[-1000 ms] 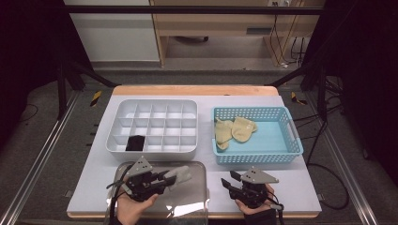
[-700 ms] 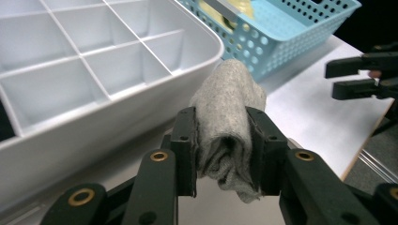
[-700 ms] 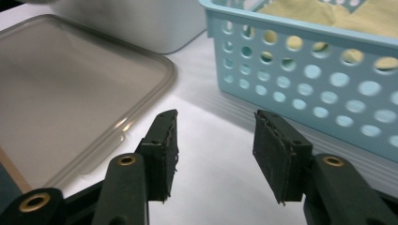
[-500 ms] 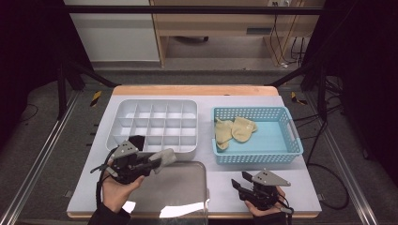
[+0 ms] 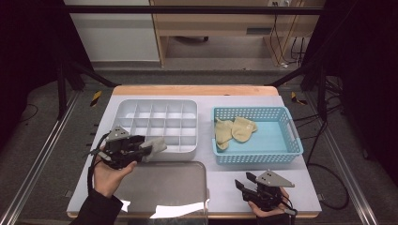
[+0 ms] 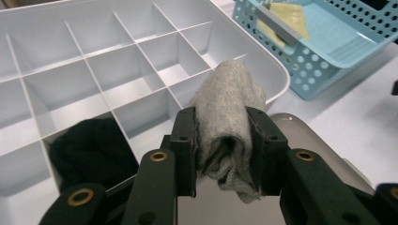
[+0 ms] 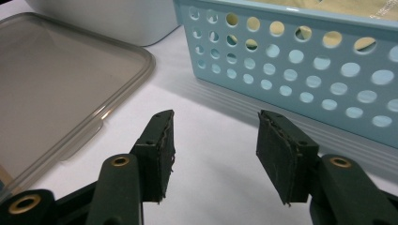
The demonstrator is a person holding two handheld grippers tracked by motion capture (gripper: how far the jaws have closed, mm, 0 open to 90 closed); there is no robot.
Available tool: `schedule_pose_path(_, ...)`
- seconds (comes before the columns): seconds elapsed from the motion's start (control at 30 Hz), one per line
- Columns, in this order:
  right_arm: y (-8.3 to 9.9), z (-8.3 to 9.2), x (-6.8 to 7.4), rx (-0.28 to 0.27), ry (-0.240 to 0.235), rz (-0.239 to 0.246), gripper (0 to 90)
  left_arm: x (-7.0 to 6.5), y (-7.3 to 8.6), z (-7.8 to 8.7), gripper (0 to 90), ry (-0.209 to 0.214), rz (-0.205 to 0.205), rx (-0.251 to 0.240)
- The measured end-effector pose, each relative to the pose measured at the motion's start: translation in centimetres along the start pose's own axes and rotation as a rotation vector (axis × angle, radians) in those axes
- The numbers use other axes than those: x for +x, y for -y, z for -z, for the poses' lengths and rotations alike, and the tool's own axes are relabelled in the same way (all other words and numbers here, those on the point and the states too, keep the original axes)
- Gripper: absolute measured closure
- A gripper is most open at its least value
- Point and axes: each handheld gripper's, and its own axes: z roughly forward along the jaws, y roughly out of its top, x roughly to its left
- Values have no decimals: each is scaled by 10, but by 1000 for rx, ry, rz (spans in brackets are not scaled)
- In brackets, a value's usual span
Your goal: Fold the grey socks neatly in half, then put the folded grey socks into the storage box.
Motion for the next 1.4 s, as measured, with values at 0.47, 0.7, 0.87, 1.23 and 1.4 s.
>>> schedule_pose_path(0.47, 1, -1, -1, 9, -6, -4, 464, 24, -19, -15, 658, -78, 17, 82)
schedule_pose_path(0.7, 2, -2, -1, 15, -9, -1, 465, 36, -23, -30, 658, -113, 16, 168)
schedule_pose_path(0.87, 2, -4, 0, 17, -18, 4, 464, 38, -23, -39, 658, -108, 27, 215)
schedule_pose_path(1.23, 3, -5, -1, 25, -21, 3, 462, 41, -23, -63, 659, -113, 32, 292)
schedule_pose_path(1.4, 4, -7, -1, 32, -21, 1, 461, 43, -24, -61, 662, -116, 16, 316)
